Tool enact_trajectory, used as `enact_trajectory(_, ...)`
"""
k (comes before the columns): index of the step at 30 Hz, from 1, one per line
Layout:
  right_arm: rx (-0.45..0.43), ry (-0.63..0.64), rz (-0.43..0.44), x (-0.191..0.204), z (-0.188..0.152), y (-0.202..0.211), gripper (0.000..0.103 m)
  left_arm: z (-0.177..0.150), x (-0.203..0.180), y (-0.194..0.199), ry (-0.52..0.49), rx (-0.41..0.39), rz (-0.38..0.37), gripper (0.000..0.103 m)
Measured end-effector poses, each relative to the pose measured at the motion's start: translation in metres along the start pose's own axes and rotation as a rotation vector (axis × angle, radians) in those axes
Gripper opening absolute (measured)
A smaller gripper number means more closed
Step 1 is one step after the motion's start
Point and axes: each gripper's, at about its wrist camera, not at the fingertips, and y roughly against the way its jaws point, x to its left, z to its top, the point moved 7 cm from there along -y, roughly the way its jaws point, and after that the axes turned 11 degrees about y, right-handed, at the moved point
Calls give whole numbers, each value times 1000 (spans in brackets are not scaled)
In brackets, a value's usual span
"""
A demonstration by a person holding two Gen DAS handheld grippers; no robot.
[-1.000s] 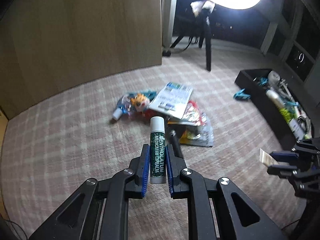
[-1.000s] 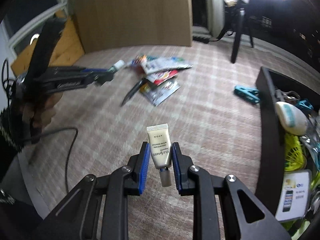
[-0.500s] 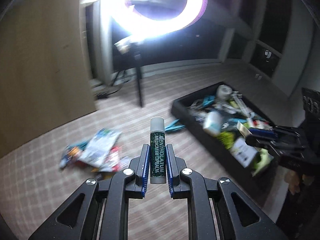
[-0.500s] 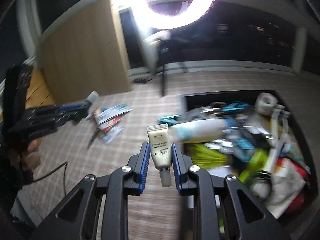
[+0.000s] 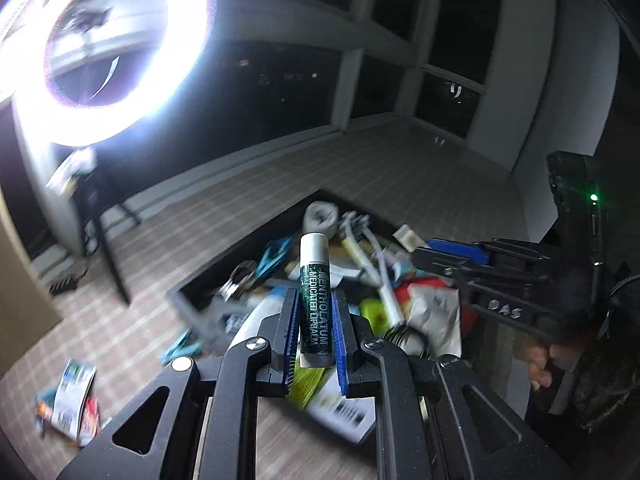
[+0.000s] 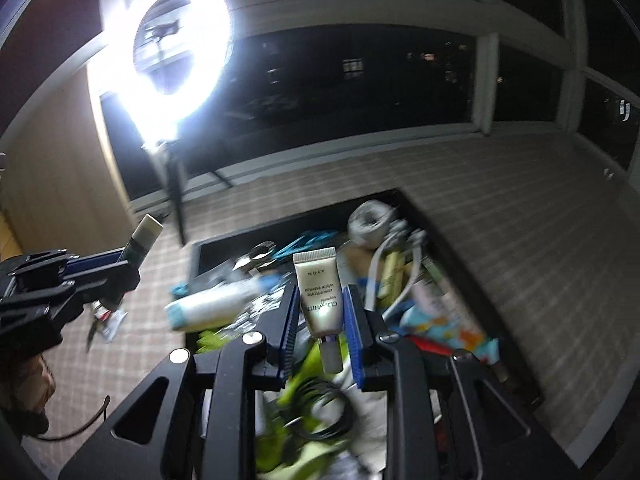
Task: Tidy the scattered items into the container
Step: 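Carry cream tube and lip balm over black tray and open both grippers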
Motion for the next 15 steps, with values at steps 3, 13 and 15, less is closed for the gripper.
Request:
enact_trajectory(3,9,-35,-19,-21,6,-11,23,14,-15,-22,-17,1,-10,15)
enact_trajectory(13,10,-80,-69,-43,11,-18,50,25,-5,-48,31,34,35,37)
enact_trajectory(15,15,-73,-59,-38,11,-18,50,25,-3,-45,25,30,46,37)
